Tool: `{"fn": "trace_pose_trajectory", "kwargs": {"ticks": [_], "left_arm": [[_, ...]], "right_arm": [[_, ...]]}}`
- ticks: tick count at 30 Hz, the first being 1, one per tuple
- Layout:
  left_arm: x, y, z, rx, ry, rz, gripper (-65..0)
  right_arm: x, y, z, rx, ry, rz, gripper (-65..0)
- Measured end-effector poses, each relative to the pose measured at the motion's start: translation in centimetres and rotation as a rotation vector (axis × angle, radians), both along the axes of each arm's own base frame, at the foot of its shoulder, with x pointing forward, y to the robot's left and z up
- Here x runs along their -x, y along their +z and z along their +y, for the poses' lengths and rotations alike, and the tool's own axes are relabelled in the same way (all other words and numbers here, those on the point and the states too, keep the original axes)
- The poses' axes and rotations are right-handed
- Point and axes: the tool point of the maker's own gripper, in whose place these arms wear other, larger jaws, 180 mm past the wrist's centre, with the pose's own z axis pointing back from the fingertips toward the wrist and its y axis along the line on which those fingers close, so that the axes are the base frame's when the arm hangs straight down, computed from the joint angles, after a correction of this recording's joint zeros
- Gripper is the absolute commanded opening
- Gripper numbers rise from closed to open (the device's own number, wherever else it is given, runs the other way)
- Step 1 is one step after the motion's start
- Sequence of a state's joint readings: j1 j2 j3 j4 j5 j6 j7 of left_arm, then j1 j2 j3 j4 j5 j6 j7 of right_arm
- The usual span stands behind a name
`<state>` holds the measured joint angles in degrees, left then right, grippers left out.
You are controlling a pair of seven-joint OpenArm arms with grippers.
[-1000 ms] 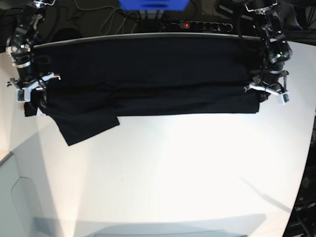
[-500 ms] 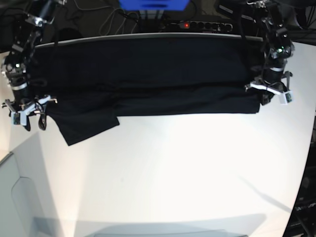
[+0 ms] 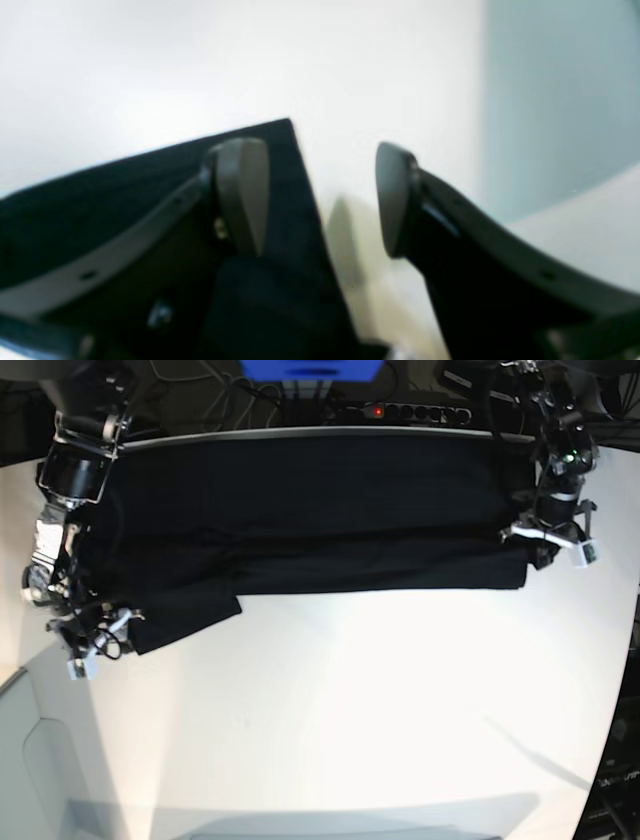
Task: Fold the T-shirt properly
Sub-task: 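Grasp the shirt's side edge with the right gripper and pull it straight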
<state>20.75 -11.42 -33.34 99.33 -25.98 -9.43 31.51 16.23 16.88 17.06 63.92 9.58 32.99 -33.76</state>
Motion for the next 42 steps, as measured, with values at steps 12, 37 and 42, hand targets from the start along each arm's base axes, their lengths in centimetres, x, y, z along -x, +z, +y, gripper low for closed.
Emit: {"fn": "trace_pose_trajectory", "kwargs": {"ticks": [12, 37, 42], "left_arm": [[0.0, 0.0, -0.1, 0.005, 0.001, -0.001, -64.9], [-0.3, 0.2, 0.0, 0.002, 0.000, -0.009, -64.9], [-0.4, 0.5, -0.1, -0.001, -0.004, -0.014, -64.9]], "right_arm": [[0.0, -2.2, 3.1, -0.019, 0.089, 0.018, -30.3], [6.9, 9.7, 0.7, 0.240, 0.070, -0.247, -65.0], [12.1, 9.9, -1.0, 0.281, -0.011, -0.212, -65.0]]}}
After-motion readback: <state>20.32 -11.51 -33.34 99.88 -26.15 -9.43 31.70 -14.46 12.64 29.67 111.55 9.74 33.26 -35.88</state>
